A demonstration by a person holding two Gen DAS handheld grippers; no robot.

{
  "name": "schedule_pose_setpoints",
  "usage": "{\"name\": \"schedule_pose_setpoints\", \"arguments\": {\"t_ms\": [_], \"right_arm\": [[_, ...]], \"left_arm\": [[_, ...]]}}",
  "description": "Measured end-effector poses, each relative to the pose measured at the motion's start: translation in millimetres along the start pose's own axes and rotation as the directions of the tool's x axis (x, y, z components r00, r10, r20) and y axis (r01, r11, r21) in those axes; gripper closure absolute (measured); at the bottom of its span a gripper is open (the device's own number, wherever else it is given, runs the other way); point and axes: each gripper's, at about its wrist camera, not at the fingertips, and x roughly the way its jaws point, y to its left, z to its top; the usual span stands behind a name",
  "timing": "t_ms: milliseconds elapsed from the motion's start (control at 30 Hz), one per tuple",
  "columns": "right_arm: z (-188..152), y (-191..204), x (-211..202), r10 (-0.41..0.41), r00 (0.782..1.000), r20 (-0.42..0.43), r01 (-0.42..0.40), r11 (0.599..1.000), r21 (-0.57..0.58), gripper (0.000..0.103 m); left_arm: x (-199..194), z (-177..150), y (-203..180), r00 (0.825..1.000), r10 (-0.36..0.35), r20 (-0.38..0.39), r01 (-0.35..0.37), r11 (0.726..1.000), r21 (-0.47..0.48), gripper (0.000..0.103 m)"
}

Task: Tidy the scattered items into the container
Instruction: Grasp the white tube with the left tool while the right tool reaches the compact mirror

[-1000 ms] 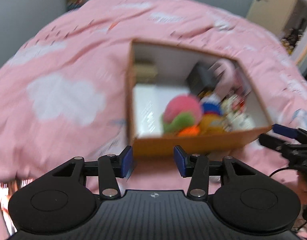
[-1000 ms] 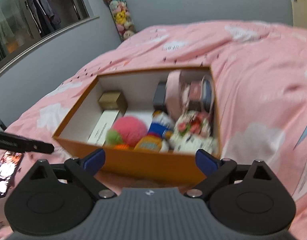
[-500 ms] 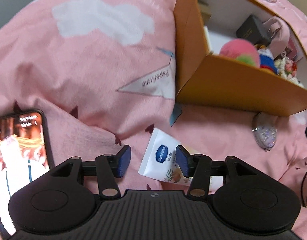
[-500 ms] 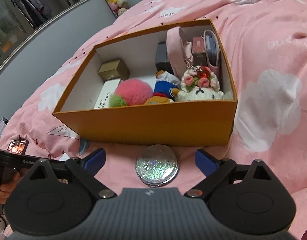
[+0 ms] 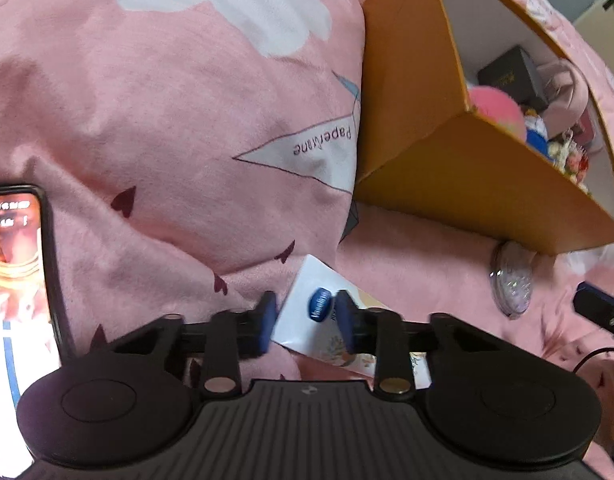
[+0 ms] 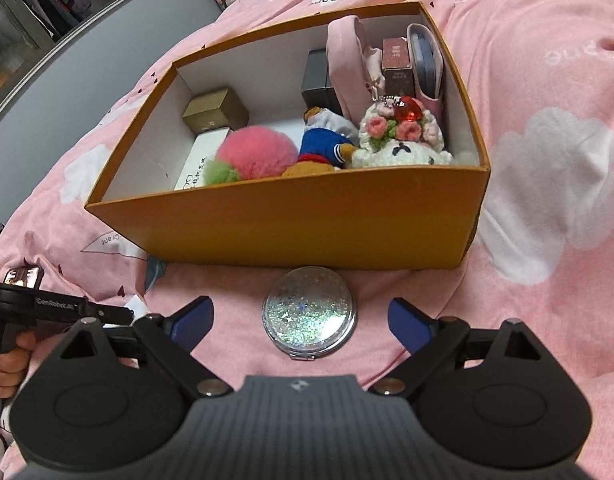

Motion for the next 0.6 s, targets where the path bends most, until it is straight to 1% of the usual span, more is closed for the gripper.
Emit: {"name": "schedule_pose_setpoints", "arguments": {"t_ms": [67,133,233,300,333,400,467,500,533,567,600], "right_arm": [[0,0,1,-0.003,1.000,-0.005,0.003,1.000,-0.001,0.010],[1,-1,3,-0.008,1.000,-0.014,0.008,1.000,0.005,0.012],[1,-4,8,-0.030,0.999,-0.040,0.031,0.999,0.025,0.020],[1,-7,10,-0.037,0.998,-0.058,0.039,0.998,0.039,0.032],[1,-8,11,-0.035,0.997,-0.065,0.038,0.998,0.049,0.033],[0,-10,12,-0.033,0.997,-0.071,0.037,0.998,0.060,0.036],[0,-12,12,-0.030,0.997,-0.073,0.035,0.997,0.067,0.038],[0,-13,12,-0.026,0.997,-0.077,0.031,0.997,0.074,0.041],[0,-16,14,-0.018,0.996,-0.085,0.025,0.996,0.087,0.042],[0,-19,15,-0.011,0.996,-0.093,0.020,0.995,0.099,0.046],[1,-23,18,-0.005,0.995,-0.104,0.017,0.993,0.117,0.049]], "left_arm": [[-7,0,2,0.999,-0.031,0.029,0.032,0.999,-0.014,0.085],[-16,1,-2,0.995,-0.076,0.065,0.077,0.997,-0.015,0.086],[-31,-1,-9,0.980,-0.168,0.102,0.170,0.985,-0.006,0.086],[-37,-2,-16,0.970,-0.220,0.105,0.220,0.975,0.011,0.086],[-38,-3,-21,0.967,-0.237,0.098,0.236,0.971,0.022,0.086],[-37,-5,-32,0.967,-0.241,0.082,0.238,0.970,0.054,0.086],[-34,-9,-43,0.973,-0.218,0.077,0.212,0.974,0.086,0.086],[-32,-11,-48,0.975,-0.208,0.075,0.201,0.975,0.099,0.089],[-34,-13,-52,0.976,-0.203,0.077,0.194,0.975,0.108,0.090],[-36,-15,-55,0.977,-0.196,0.084,0.185,0.975,0.120,0.093],[-39,-16,-57,0.978,-0.187,0.093,0.174,0.976,0.134,0.094]]}}
